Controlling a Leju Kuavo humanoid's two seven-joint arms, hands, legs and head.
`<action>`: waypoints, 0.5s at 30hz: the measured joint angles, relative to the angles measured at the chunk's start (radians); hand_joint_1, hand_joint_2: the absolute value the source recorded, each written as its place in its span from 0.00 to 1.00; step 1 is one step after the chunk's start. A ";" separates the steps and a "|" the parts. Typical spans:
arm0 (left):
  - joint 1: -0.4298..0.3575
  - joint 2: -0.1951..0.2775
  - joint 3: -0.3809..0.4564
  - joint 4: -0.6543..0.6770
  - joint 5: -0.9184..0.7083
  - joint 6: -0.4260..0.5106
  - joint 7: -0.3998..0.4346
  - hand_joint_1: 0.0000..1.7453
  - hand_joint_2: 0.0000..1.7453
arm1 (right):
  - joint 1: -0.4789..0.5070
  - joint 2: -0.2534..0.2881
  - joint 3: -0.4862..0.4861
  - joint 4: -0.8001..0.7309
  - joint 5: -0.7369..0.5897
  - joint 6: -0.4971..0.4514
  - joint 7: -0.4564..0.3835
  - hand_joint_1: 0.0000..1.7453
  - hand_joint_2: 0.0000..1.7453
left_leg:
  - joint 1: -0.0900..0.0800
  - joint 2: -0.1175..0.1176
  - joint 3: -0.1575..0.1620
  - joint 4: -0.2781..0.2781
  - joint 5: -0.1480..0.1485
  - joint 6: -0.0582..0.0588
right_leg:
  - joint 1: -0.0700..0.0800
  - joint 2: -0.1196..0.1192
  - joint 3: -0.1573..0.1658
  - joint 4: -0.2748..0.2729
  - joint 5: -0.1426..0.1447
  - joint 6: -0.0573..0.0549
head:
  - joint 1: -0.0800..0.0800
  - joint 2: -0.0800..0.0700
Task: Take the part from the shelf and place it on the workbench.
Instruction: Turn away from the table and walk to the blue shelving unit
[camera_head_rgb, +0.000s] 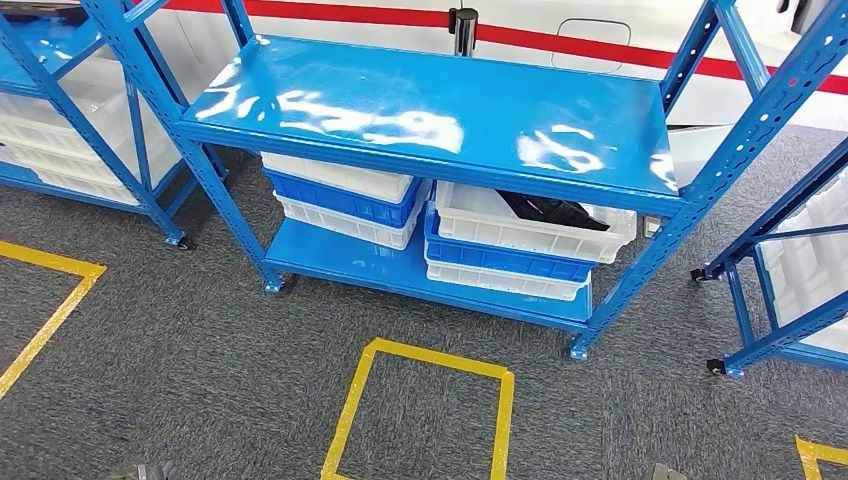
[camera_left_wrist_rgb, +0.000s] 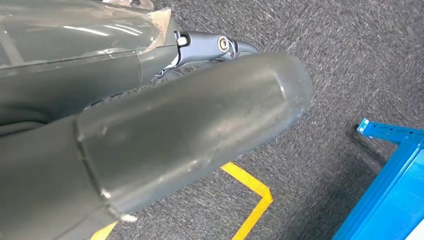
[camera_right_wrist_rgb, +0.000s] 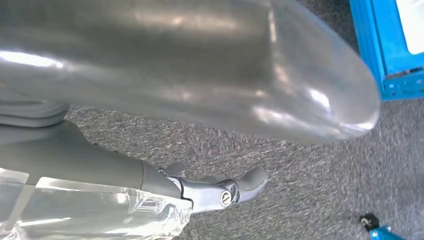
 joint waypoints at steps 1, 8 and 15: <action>0.001 0.000 0.000 0.000 0.000 0.001 0.000 0.00 0.00 | -0.001 0.001 0.001 0.000 0.003 -0.001 0.001 0.00 0.00 | 0.000 0.000 0.000 0.000 0.000 -0.001 | 0.001 0.000 0.000 0.000 0.000 0.000 | 0.000 0.000; 0.007 0.002 -0.013 0.000 0.003 0.004 0.000 0.00 0.00 | -0.008 0.007 0.002 0.002 -0.004 0.015 0.006 0.00 0.00 | 0.004 0.007 0.021 -0.036 0.020 0.014 | -0.001 0.003 0.003 -0.006 0.005 0.009 | 0.000 0.000; 0.012 0.001 -0.018 0.001 0.005 0.004 0.000 0.00 0.00 | -0.005 0.006 0.001 0.005 -0.007 0.023 0.013 0.00 0.00 | 0.017 0.051 0.050 -0.071 0.028 0.007 | -0.022 -0.004 -0.128 0.232 -0.062 0.036 | 0.005 0.000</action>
